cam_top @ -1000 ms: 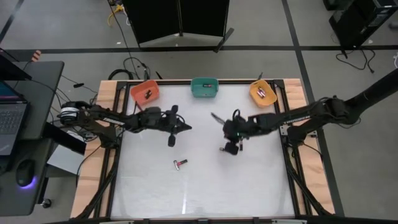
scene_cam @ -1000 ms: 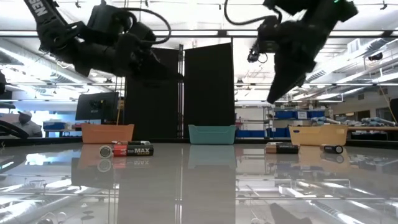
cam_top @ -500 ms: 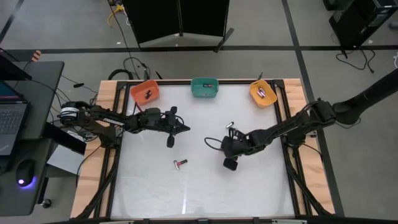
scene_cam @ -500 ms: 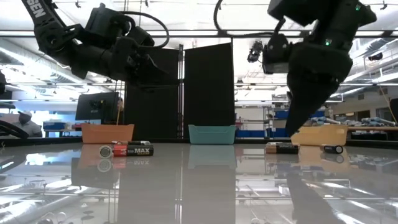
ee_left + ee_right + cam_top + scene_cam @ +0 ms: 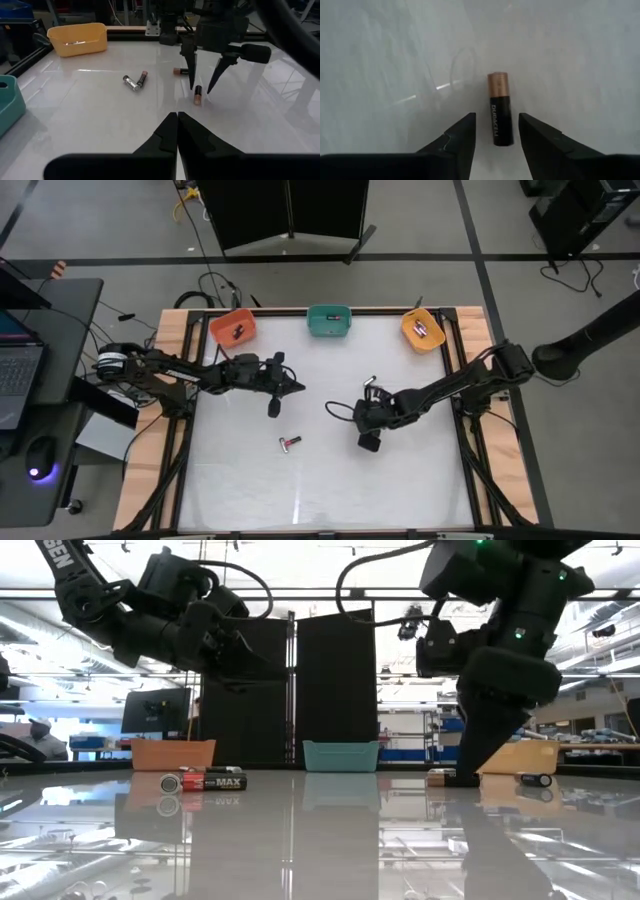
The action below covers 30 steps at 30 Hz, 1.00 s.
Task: Sort batteries
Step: Put the brown battery into the orange bin
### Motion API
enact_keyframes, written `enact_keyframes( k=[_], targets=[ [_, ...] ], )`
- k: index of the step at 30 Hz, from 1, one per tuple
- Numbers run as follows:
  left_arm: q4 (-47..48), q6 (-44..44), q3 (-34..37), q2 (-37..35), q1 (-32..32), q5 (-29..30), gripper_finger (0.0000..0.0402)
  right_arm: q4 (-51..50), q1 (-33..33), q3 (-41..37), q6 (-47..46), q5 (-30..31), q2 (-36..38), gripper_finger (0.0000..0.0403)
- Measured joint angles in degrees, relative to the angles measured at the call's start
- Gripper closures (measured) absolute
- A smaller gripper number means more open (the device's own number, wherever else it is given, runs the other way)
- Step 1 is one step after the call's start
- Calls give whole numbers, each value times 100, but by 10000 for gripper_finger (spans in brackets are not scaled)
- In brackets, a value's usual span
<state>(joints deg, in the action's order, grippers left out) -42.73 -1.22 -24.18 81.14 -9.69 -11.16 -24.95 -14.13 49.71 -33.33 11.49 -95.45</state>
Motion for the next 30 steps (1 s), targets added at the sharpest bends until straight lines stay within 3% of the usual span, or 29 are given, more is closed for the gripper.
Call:
enact_keyframes(
  k=[6, 13, 16, 23, 30],
  targets=[
    [73, 14, 0, 0, 7, 0, 385, -35, 4, 2, 54, -44, -161, 267],
    [-3, 165, 0, 0, 7, 0, 385, -5, 7, 15, 197, -66, -194, 339],
    [-129, 200, 0, 0, 7, 0, 385, 37, 9, 10, 353, -44, -167, 345],
    [-630, 336, 0, 0, 7, 2, 385, 538, 57, -11, 649, 962, 73, 345],
    [-1406, 452, 0, 0, -4, 21, 385, 2413, 211, -11, 1659, 1636, 119, 345]
  ],
)
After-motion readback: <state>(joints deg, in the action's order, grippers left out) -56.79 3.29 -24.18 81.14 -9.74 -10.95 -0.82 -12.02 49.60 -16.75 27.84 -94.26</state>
